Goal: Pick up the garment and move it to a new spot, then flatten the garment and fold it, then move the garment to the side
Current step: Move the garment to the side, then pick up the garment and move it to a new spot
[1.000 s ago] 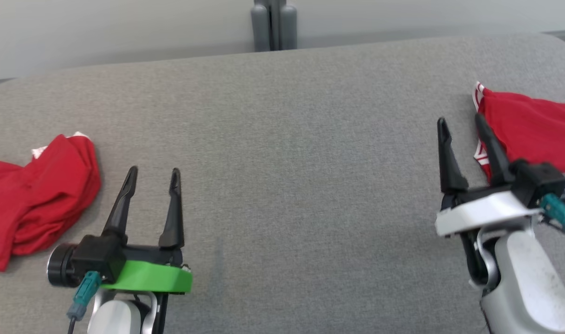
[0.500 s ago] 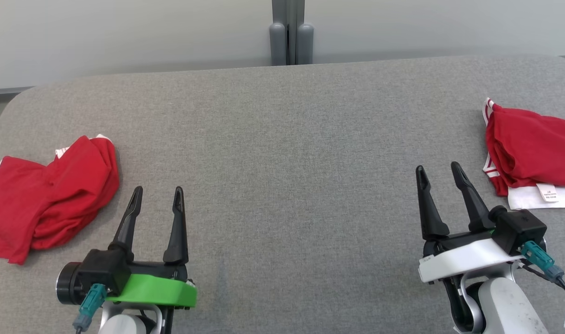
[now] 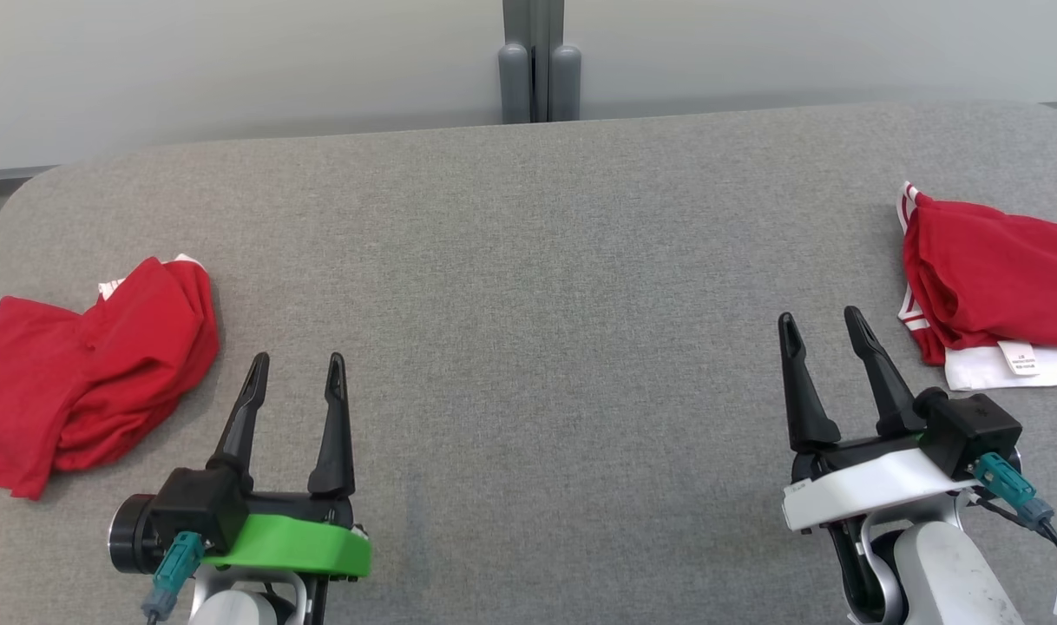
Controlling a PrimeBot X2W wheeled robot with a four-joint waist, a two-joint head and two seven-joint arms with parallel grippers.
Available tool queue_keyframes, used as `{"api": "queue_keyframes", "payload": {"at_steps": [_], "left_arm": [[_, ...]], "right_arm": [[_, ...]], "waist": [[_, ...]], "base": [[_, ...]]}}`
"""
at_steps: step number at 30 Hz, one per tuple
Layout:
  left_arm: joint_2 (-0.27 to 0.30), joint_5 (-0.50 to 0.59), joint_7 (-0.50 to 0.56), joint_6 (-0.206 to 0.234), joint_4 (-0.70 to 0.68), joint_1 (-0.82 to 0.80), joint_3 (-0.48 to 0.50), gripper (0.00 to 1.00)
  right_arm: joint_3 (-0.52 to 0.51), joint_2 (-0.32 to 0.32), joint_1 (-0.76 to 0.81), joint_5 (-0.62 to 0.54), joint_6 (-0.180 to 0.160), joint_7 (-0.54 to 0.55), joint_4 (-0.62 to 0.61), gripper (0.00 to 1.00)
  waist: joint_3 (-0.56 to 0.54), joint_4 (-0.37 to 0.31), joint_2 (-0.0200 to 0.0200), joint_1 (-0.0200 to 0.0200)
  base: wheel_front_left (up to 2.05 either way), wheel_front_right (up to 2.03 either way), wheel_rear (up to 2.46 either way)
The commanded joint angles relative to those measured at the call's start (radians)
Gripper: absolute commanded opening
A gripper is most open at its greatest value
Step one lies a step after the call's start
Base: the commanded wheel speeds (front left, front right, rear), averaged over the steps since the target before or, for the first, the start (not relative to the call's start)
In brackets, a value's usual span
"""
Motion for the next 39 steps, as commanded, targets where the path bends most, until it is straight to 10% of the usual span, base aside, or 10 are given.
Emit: {"api": "queue_keyframes", "payload": {"at_steps": [1,22,39], "left_arm": [[0.001,-0.005,0.0,0.003,0.001,0.017,0.001,1.0],[0.001,-0.011,0.0,-0.002,0.013,0.01,-0.013,1.0],[0.001,-0.011,0.0,0.012,0.022,0.01,0.016,1.0]], "right_arm": [[0.0,-0.001,0.001,-0.002,-0.001,0.0,0.002,1.0],[-0.015,-0.001,0.007,-0.008,-0.001,0.0,0.005,1.0],[0.036,-0.001,-0.006,-0.003,-0.001,0.0,0.028,1.0]], "waist": [[0.0,-0.001,0.0,0.0001],[0.003,0.024,0.0,0.0001],[0.003,0.269,0.0,0.0001]], "base": [[0.0,0.0,0.0],[0.0,0.0,0.0],[0.0,0.0,0.0]]}}
